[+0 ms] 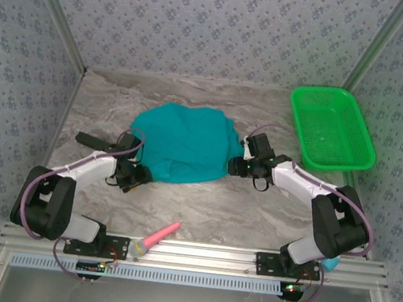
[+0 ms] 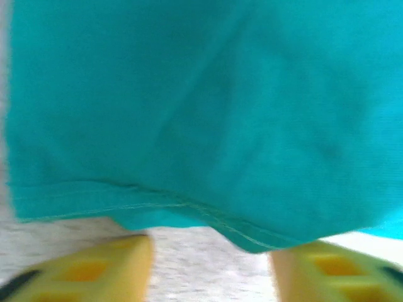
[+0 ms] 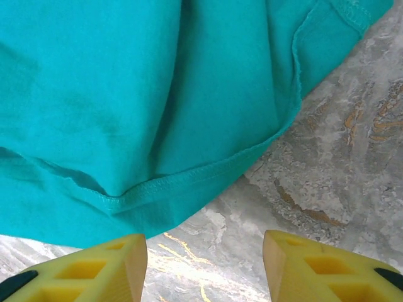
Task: Fold the inside-out t-shirt
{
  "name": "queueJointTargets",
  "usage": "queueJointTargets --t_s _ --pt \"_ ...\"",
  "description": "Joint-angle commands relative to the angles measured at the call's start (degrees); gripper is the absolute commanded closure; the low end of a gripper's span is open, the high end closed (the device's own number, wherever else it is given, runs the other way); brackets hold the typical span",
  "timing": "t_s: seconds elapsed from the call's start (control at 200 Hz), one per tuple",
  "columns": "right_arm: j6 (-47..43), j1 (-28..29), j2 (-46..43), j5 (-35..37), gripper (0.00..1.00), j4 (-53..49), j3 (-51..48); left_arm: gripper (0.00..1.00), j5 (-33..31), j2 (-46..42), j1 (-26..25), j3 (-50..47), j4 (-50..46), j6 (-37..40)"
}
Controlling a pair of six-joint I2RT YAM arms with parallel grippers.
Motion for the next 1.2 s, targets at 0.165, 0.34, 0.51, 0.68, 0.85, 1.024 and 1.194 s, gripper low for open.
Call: queueJointTargets --t_s 0.165,0.34,0.51,0.68,0.85,1.024,1.194 --pt "-0.14 -0.74 -0.27 5.35 0.49 -2.30 -0.25 1.00 -5.03 -4.78 1.41 3.28 -3.06 4.19" --pt "2.08 -2.49 0.91 0.83 0.47 -3.20 0.62 1.00 -8.30 -13.64 2.44 7.52 -10.33 5.57" --pt "2.31 -1.10 2.74 -0.52 0.46 -3.80 3.23 0.98 -8.21 -17.13 2.73 8.98 -11.04 6.24" --pt "2.61 -1.23 4.12 -0.79 0.46 -3.80 4.63 0.24 -4.98 -11.90 2.82 3.23 -4.76 3.69" --pt "2.68 -0.99 3.82 -1.46 0.46 -3.80 4.77 0.26 -5.01 -6.62 4.57 0.15 1.29 3.91" --pt "3.57 -1.45 3.40 0.67 0.46 -4.20 4.46 0.54 -4.54 -0.44 5.05 -1.13 8.25 1.90" --pt "6.45 -3.27 1.73 4.96 0.43 -4.25 2.75 1.00 -3.41 2.95 6.19 0.05 8.35 5.57"
